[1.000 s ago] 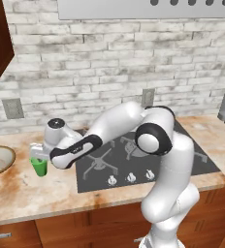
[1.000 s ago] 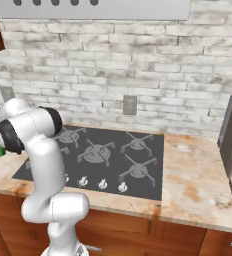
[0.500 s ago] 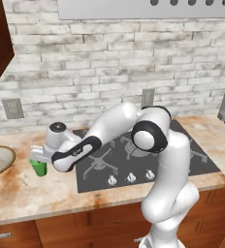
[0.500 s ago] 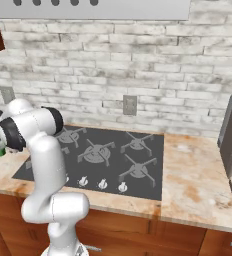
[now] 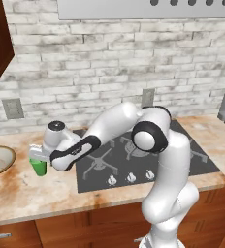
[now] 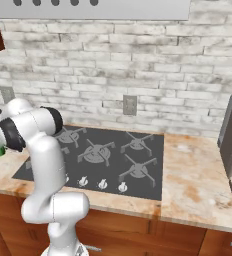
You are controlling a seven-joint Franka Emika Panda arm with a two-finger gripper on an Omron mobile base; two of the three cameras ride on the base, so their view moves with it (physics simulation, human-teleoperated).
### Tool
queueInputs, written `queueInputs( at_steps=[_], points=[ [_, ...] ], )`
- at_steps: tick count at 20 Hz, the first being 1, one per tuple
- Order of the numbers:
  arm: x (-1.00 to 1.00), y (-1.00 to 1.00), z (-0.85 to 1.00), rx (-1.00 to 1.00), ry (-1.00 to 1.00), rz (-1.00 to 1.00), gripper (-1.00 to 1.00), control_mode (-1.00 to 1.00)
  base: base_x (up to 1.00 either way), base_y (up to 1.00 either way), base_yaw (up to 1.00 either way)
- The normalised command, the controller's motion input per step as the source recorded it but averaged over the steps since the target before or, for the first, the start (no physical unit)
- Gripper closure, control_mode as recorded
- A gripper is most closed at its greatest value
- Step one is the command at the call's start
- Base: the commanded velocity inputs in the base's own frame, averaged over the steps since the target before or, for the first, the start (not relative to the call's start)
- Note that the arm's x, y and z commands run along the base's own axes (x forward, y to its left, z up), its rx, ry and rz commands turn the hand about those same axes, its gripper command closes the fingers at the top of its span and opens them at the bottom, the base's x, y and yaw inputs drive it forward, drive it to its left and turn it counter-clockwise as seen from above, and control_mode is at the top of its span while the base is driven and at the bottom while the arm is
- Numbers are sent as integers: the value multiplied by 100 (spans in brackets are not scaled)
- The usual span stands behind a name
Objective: Pick the cup and bowl from the counter and place them on the counter next to the sink.
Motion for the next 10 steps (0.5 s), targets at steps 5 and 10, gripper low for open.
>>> queueInputs(
  at_steps=[5,10],
  points=[
    [0,-15,0,0,0,0,100,-100,0,0,0],
    [0,-29,13,0,1,0,100,-100,0,0,0]
  ],
)
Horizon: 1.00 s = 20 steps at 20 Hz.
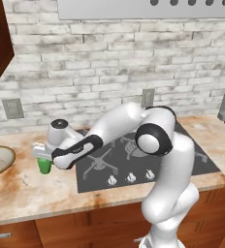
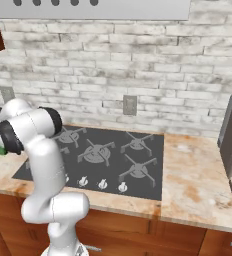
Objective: Pick the cup and bowl from the counter and place them on the counter next to the sink.
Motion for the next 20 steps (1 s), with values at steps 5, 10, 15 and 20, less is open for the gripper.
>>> queueInputs(
  at_steps=[5,10,15,20],
  points=[
    [0,-46,21,2,1,0,100,-100,0,0,0],
    [-9,-59,62,9,0,3,100,-100,0,0,0],
    [0,-61,61,2,0,1,100,-100,0,0,0],
    [0,-66,54,0,2,0,100,-100,0,0,0]
  ],
)
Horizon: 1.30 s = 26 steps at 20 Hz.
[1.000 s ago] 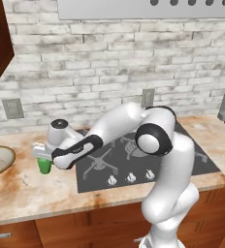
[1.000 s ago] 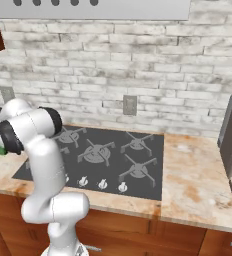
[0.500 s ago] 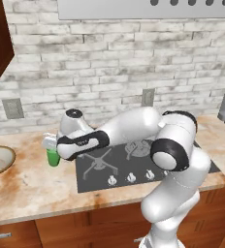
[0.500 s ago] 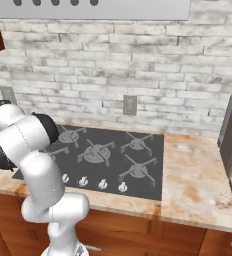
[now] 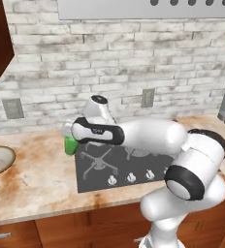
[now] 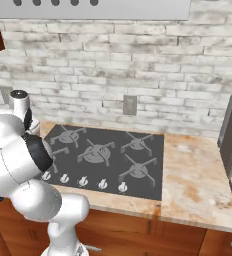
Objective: Pick the cup and bowl from the counter and place them on the counter next to the sink.
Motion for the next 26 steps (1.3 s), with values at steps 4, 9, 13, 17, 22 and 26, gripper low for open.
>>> queueInputs(
  at_steps=[4,9,13,17,22,26],
  points=[
    [1,-45,44,-1,0,1,100,-100,0,0,0],
    [-3,-49,27,-9,1,1,100,-100,0,0,0],
    [-30,-68,13,-12,5,0,100,-100,0,0,0],
    [-37,-73,0,-11,5,0,100,-100,0,0,0],
    [-11,-87,-3,-2,1,5,100,-100,0,0,0],
    [-6,-76,5,0,2,15,100,-100,0,0,0]
  ],
)
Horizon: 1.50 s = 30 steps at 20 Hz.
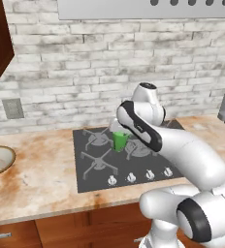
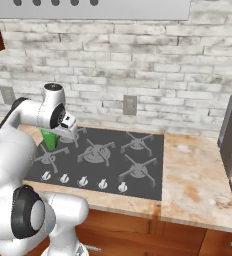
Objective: Pick the cup and bowl from the counter and place them on the counter next to the sink.
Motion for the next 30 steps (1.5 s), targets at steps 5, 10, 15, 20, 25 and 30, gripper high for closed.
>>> queueInputs(
  at_steps=[5,10,15,20,25,30],
  points=[
    [-39,-51,5,0,3,10,100,-100,0,0,0],
    [-23,-46,-1,-2,0,7,100,-100,0,0,0],
    [-1,-23,-11,-3,0,2,100,-100,0,0,0],
    [0,0,0,0,0,0,100,-100,0,0,0],
    [0,0,0,0,0,0,100,-100,0,0,0],
    [0,0,0,0,0,0,100,-100,0,0,0]
  ],
)
